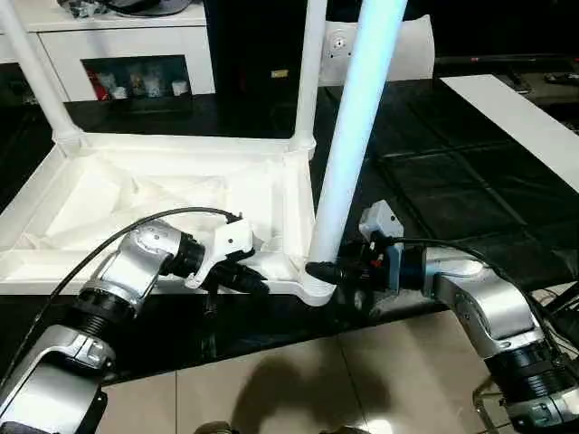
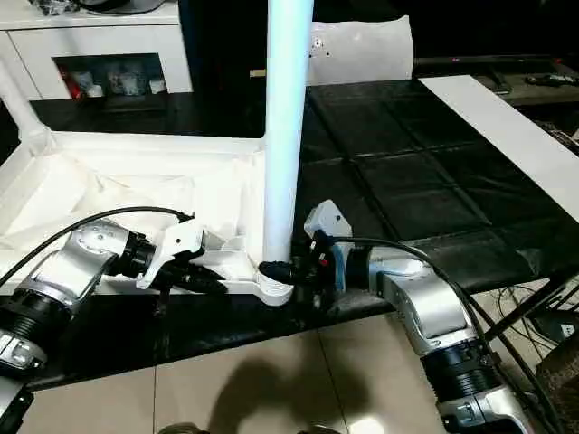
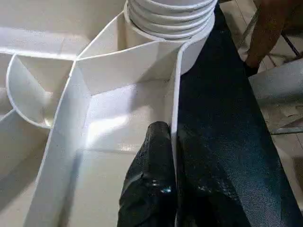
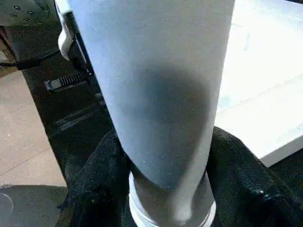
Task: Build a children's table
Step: Rotate leg to tighten
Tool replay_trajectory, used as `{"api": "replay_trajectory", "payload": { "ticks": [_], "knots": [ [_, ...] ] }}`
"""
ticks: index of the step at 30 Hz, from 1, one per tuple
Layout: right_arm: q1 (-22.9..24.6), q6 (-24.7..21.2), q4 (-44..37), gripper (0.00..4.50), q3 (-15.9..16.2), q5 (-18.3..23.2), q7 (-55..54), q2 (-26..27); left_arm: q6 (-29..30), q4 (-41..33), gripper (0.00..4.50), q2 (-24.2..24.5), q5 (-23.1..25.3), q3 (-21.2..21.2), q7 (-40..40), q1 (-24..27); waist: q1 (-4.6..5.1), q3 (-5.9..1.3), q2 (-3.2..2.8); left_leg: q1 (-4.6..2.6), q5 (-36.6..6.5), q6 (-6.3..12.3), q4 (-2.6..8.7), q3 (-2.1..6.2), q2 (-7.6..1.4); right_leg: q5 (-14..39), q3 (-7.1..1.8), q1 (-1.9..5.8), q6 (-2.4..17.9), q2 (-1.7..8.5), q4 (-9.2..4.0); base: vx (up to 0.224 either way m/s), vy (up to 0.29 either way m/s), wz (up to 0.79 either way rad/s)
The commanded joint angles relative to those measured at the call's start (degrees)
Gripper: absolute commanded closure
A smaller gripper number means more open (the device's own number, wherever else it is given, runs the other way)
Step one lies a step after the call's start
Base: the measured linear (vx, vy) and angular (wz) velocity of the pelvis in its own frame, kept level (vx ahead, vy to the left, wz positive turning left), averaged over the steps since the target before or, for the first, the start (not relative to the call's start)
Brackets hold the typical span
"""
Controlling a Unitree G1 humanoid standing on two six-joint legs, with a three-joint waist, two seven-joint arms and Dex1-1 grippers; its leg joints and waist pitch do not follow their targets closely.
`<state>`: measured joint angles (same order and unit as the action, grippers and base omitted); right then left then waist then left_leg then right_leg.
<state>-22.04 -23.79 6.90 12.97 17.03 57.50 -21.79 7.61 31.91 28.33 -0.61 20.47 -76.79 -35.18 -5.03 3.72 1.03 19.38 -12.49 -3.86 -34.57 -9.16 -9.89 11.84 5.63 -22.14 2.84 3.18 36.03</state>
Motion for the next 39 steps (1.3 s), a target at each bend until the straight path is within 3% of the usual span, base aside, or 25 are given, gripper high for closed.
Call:
{"api": "replay_trajectory", "payload": {
  "ticks": [1,3,5,6,7,8,9,10,13,18,19,22,24,30,36,39],
  "knots": [
    [0.35,-0.8,-0.69,2.52,1.92,0.4,0.6,0.77,0.79,-1.17,4.5,-0.89,-1.38,-2.05,2.88,-0.35,-0.31,-4.14,0.0,0.74,-1.52,2.82,3.65,0.88,-3.3,8.87,-4.23,3.71,8.74,6.07,-4.65,0.0,0.0,0.0],
    [-0.2,-1.19,1.25,2.52,0.77,-0.88,-5.1,3.76,3.36,-1.96,4.5,-2.44,-1.74,-3.25,6.23,-0.43,-0.1,-4.13,-0.02,0.72,-1.57,2.43,3.73,0.87,-3.51,8.77,-4.26,3.63,9.13,6.11,-4.45,0.0,0.0,0.0],
    [-6.59,-0.81,13.08,2.54,-5.15,-3.55,-29.2,16.96,10.35,-2.4,4.5,-12.03,-0.5,-6.66,23.67,-1.73,0.65,-3.98,0.09,0.71,-2.37,0.83,3.83,0.9,-3.44,10.74,-4.06,3.23,9.81,6.15,-4.53,0.0,0.0,0.0],
    [-6.59,-0.81,13.08,2.54,-5.15,-3.55,-29.2,16.96,10.35,-2.4,4.5,-12.03,-0.5,-6.66,23.67,-1.73,1.42,-3.95,0.16,0.65,-3.53,-1.49,3.87,1.18,-2.92,17.98,-3.62,3.55,8.32,6.32,-5.41,0.0,0.0,0.0],
    [-8.71,-0.22,16.66,2.54,-6.56,-4.09,-35.14,20.48,11.85,-2.44,4.5,-15.05,-0.26,-7.7,28.79,-2.2,1.28,-4.18,-0.05,0.62,-3.02,-1.19,3.77,1.13,-2.85,17.63,-3.74,3.8,7.86,6.35,-5.44,0.0,0.0,0.0],
    [-10.13,1.29,19.16,2.54,-7.57,-3.59,-37.64,22.66,11.97,-2.1,4.5,-16.61,0.0,-7.87,30.99,-2.61,1.88,-4.09,-0.25,0.85,-1.92,-0.81,3.84,0.99,-3.24,13.98,-4.12,3.48,8.98,6.23,-5.1,0.0,0.0,0.0],
    [-10.28,1.75,19.42,2.54,-7.62,-3.4,-37.42,22.84,11.61,-1.96,4.5,-16.59,0.19,-7.74,31.07,-2.69,1.91,-4.26,-0.25,0.72,-1.8,-0.6,3.78,0.98,-3.23,12.43,-4.08,3.42,9.47,6.12,-5.08,0.0,0.0,0.0],
    [-10.56,3.93,19.96,2.54,-7.63,-2.69,-35.88,23.39,9.89,-0.92,4.5,-15.51,1.16,-6.94,30.35,-3.09,1.81,-4.46,-0.24,0.79,-0.99,0.58,3.59,0.87,-3.04,8.64,-4.21,3.67,9.96,6.08,-4.73,0.0,0.0,0.0],
    [-10.09,3.89,19.14,2.54,-7.31,-3.24,-35.59,23.12,9.77,-0.45,4.5,-14.43,1.24,-7.31,30.41,-3.34,1.59,-4.75,-0.21,0.9,1.74,3.54,3.34,0.75,-2.91,0.27,-4.34,3.8,11.15,5.87,-3.87,0.0,0.0,0.0],
    [-8.8,5.11,17.22,2.54,-7.53,-6.72,-36.07,22.97,9.9,-2.3,4.5,-12.22,3.34,-7.6,29.48,-2.45,1.41,-4.84,-0.35,1.12,2.43,4.13,3.24,0.77,-3.1,-1.57,-4.25,3.83,11.5,5.9,-3.51,0.0,0.0,0.0],
    [-8.41,6.36,17.12,2.54,-7.94,-7.09,-36.38,22.64,8.81,-2.82,4.5,-11.4,4.13,-6.89,28.63,-1.82,1.54,-4.63,-0.37,1.11,1.6,4.11,3.32,0.74,-3.15,-0.79,-4.21,3.66,11.69,5.86,-3.72,0.0,0.0,0.0],
    [-6.85,7.96,15.75,1.84,-8.66,-6.38,-35.16,20.43,5.86,-3.02,4.5,-8.99,5.0,-4.78,25.78,-0.93,1.43,-4.5,-0.59,0.93,-0.56,3.42,3.46,0.73,-3.26,2.58,-4.25,3.56,11.0,5.92,-4.14,0.0,0.0,0.0],
    [-5.84,8.08,14.5,1.75,-9.02,-5.8,-33.73,19.15,3.93,-2.95,4.5,-7.88,5.26,-3.93,24.15,-0.58,1.18,-4.47,-0.58,0.82,-0.77,3.37,3.52,0.79,-3.39,2.2,-4.33,3.56,10.55,5.83,-4.11,0.0,0.0,0.0],
    [0.3,8.42,4.81,1.19,-9.37,-2.41,-17.53,8.09,-7.48,-2.71,4.5,-2.06,5.23,0.25,11.44,1.19,0.31,-4.4,-0.53,0.78,-1.48,4.28,3.5,0.69,-3.55,1.45,-4.42,3.52,10.03,5.93,-4.04,0.0,0.0,0.0],
    [2.7,6.25,0.3,0.64,-6.22,0.06,-2.49,-2.47,-9.08,-3.34,4.5,0.32,1.76,2.5,-0.24,1.33,-0.82,-4.17,-0.37,0.67,-3.4,3.8,3.57,0.5,-3.52,5.89,-4.3,3.36,10.05,5.92,-4.44,0.0,0.0,0.0],
    [2.94,5.17,-1.42,0.64,-3.37,1.29,4.87,-6.2,-9.95,-3.86,4.5,1.13,1.16,3.99,-4.68,1.07,-1.23,-4.16,-0.29,0.69,-4.14,3.75,3.53,0.49,-3.53,9.19,-4.27,3.49,9.08,5.93,-4.82,0.0,0.0,0.0]
  ]
}}
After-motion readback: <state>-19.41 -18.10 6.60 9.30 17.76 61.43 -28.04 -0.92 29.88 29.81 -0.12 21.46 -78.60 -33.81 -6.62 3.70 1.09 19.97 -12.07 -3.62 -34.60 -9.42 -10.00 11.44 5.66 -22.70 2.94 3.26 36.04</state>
